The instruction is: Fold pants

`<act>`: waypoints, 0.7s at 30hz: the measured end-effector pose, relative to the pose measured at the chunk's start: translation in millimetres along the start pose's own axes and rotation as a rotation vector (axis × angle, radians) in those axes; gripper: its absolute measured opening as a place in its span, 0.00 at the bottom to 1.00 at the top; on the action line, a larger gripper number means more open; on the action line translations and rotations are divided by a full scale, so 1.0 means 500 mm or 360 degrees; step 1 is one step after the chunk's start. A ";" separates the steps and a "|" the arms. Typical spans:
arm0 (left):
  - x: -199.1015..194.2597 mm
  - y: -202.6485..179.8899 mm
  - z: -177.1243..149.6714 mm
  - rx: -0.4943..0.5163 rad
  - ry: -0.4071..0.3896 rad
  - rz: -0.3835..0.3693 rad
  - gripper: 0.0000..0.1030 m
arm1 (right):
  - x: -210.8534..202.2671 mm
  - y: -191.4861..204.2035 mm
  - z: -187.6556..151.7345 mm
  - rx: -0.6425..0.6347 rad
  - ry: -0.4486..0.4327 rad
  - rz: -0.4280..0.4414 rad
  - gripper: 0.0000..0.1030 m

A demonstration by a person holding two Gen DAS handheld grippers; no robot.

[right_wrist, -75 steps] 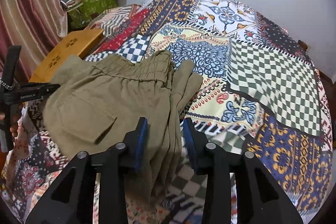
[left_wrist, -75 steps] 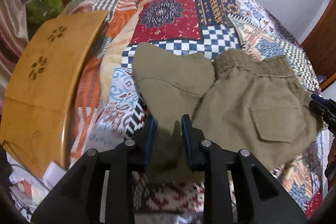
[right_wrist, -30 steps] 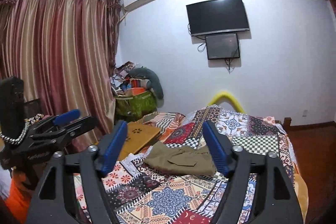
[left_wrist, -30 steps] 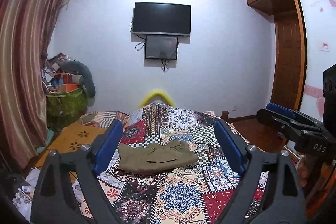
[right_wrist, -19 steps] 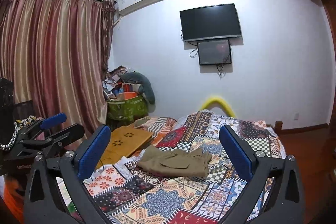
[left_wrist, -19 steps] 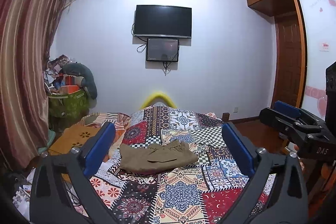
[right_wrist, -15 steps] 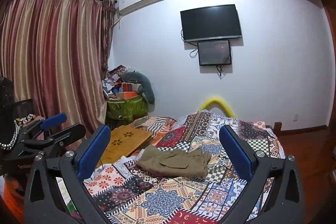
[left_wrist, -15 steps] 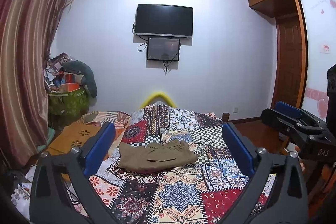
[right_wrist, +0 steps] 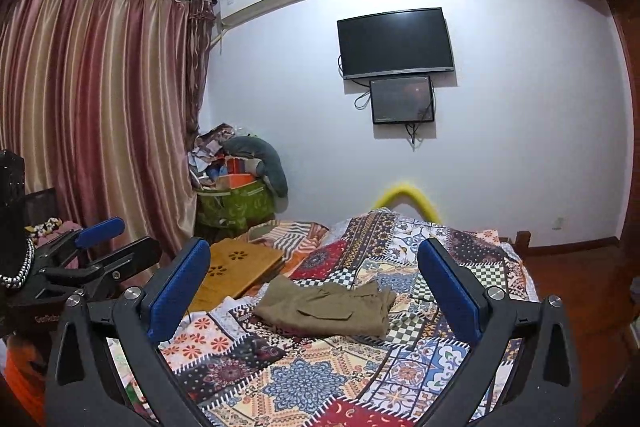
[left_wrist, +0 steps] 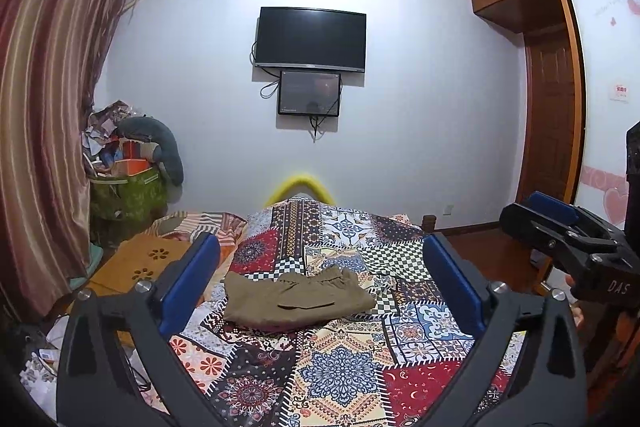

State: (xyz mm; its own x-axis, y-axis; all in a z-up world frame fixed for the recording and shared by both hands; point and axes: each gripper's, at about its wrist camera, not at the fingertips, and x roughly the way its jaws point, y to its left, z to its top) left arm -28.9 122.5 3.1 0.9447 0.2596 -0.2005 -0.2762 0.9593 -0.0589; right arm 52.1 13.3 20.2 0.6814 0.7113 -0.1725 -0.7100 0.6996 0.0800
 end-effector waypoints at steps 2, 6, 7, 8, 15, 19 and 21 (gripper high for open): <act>0.001 0.001 -0.002 0.0003 0.0002 -0.0001 1.00 | 0.000 -0.001 -0.001 0.0002 -0.0001 -0.0007 1.00; 0.004 -0.002 -0.002 0.0011 0.0008 -0.0007 1.00 | -0.001 -0.006 -0.003 0.0010 0.0008 -0.0018 1.00; 0.006 -0.001 -0.001 0.0013 0.0009 -0.0009 1.00 | -0.001 -0.007 -0.003 0.0012 0.0012 -0.0022 1.00; 0.006 -0.002 0.000 0.0013 0.0010 -0.0011 1.00 | -0.001 -0.008 -0.003 0.0014 0.0014 -0.0025 1.00; 0.007 -0.005 0.001 0.0019 0.0012 -0.0028 1.00 | -0.002 -0.009 -0.003 0.0018 0.0018 -0.0029 1.00; 0.008 -0.007 0.002 0.0023 0.0012 -0.0036 1.00 | -0.003 -0.012 -0.003 0.0020 0.0023 -0.0033 1.00; 0.008 -0.007 0.001 0.0025 0.0015 -0.0041 1.00 | -0.004 -0.011 -0.002 0.0022 0.0024 -0.0032 1.00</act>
State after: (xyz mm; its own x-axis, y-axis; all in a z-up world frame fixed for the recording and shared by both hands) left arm -23.9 120.5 3.1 0.9497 0.2340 -0.2082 -0.2490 0.9673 -0.0488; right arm 54.6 7.9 19.1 0.6926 0.6962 -0.1887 -0.6938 0.7145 0.0899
